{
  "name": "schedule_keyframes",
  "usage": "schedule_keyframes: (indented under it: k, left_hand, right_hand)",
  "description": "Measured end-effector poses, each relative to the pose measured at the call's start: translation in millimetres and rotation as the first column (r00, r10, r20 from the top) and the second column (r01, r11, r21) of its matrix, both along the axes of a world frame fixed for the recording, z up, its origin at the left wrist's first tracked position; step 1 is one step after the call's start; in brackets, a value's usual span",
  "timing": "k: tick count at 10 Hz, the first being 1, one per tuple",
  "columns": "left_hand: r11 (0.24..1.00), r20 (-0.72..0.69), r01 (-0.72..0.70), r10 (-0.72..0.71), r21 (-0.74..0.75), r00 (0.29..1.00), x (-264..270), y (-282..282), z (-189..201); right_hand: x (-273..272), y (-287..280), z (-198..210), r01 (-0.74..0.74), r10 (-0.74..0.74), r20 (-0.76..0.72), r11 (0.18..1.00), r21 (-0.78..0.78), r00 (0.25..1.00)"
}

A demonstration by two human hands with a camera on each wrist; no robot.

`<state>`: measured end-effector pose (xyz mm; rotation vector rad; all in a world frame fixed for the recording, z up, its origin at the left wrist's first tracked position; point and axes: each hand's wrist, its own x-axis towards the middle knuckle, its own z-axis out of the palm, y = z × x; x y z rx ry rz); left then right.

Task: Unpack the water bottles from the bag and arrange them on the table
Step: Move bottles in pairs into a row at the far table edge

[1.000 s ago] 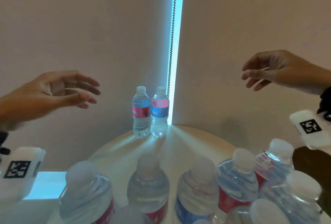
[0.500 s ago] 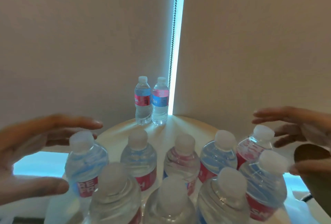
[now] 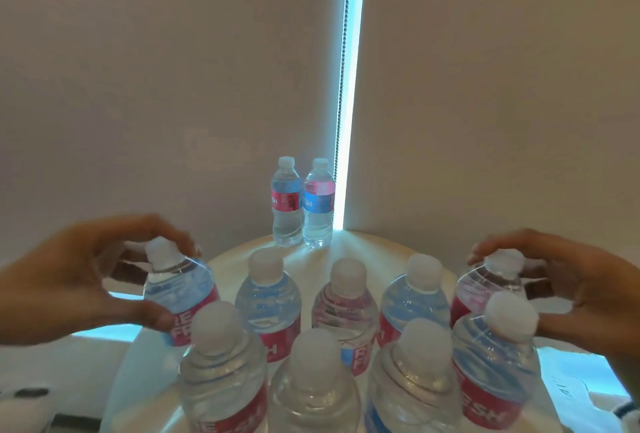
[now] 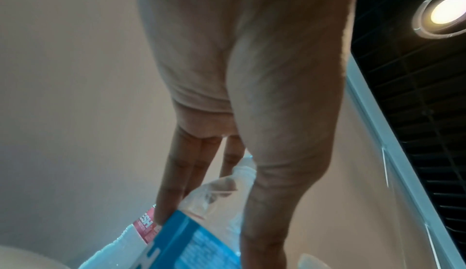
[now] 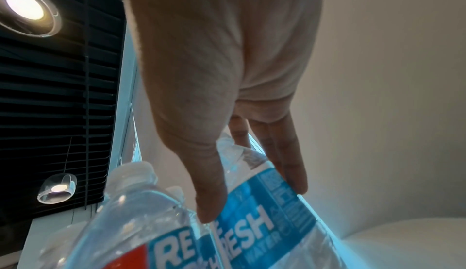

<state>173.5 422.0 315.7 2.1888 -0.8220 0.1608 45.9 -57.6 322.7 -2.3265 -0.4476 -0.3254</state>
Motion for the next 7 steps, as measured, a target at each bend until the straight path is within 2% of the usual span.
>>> schedule_keyframes:
  k: [1,2,5,7]
  left_hand:
    - [0.994,-0.074,0.086,-0.091,-0.07,0.993,11,-14,16]
    - [0.985,-0.024,0.16,-0.163,-0.07,0.986,26,-37,40]
    - [0.977,0.139,0.197,-0.206,0.082,0.969,85,-112,81]
    - [0.96,0.175,0.187,-0.224,0.209,0.959,120,-169,77]
  right_hand:
    - [11,2,11,-0.032,0.031,0.044,0.999,0.038,0.999]
    - [30,-4,26,-0.024,0.022,0.042,0.999,0.049,0.999]
    - [107,-1,47,0.047,-0.046,0.093,0.999,-0.01,0.995]
    - [158,9,41,0.085,-0.079,0.11,0.995,-0.059,0.991]
